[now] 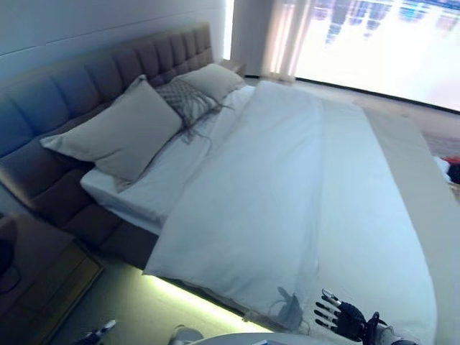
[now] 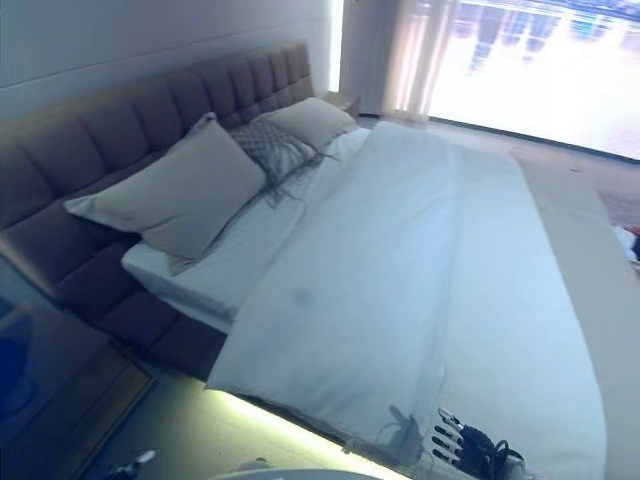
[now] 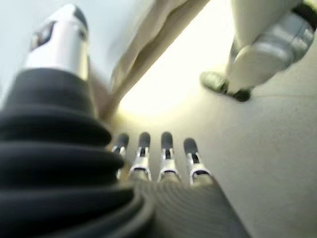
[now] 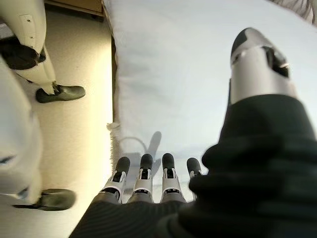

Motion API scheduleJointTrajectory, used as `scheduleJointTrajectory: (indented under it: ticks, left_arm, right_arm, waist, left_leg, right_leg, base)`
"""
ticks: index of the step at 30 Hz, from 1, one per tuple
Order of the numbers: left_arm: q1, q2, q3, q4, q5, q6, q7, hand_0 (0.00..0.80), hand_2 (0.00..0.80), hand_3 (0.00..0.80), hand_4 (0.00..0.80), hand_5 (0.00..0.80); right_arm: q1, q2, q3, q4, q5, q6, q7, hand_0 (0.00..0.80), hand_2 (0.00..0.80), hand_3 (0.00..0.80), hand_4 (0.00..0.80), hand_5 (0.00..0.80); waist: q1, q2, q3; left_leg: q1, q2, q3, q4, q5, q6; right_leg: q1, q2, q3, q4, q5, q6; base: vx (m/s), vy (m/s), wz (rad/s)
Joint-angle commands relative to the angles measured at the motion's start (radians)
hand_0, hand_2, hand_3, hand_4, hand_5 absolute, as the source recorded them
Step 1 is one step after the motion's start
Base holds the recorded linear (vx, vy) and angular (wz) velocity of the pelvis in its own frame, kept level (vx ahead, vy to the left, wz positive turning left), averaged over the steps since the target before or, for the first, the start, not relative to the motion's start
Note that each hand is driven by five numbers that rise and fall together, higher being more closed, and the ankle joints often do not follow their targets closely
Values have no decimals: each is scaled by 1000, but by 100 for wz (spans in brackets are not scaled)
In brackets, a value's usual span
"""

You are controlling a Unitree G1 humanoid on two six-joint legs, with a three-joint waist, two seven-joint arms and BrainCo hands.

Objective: Make the bed neatly

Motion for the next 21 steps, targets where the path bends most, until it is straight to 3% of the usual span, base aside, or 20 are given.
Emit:
scheduleJointTrajectory:
  ticks: [1,4,8,13,21]
  left_arm:
    - [-101,-43,-47,9,34,-12,23,0,0,0,0,0]
    - [-132,-74,-95,14,106,5,16,0,0,0,0,0]
    - [-162,-145,-189,44,153,61,41,0,0,0,0,0]
    - [-165,-200,-188,78,94,103,27,0,0,0,0,0]
    - [-158,-246,-216,65,42,112,28,0,0,0,0,0]
  right_arm:
    - [-47,38,15,42,47,-51,13,0,0,0,0,0]
    - [-38,90,23,85,115,-58,-25,0,0,0,0,0]
    - [-27,162,14,167,178,-122,-122,0,0,0,0,0]
    - [-22,197,-28,242,215,-143,-278,0,0,0,0,0]
    - [-32,225,27,229,164,-162,-277,0,0,0,0,0]
  waist:
    - [-9,4,35]
    - [-26,6,27]
    - [-61,9,18]
    - [-96,21,11]
    - [-97,29,11]
  left_leg:
    - [24,-30,12,-7,-68,50]
    - [12,-29,23,-9,-73,48]
    - [10,-23,41,-9,-81,50]
    - [30,-8,72,-9,-90,50]
    - [46,-5,73,-9,-97,51]
  right_leg:
    - [-43,-63,-33,-100,141,33]
    - [-63,-57,-30,-100,140,30]
    - [-67,-40,-17,-100,129,19]
    - [-66,-26,18,-100,116,8]
    - [-56,-24,29,-100,112,7]
  base:
    - [-7,-142,-27]
    - [-17,-140,-29]
    - [9,-108,-13]
    - [29,-51,-21]
    - [11,-23,-12]
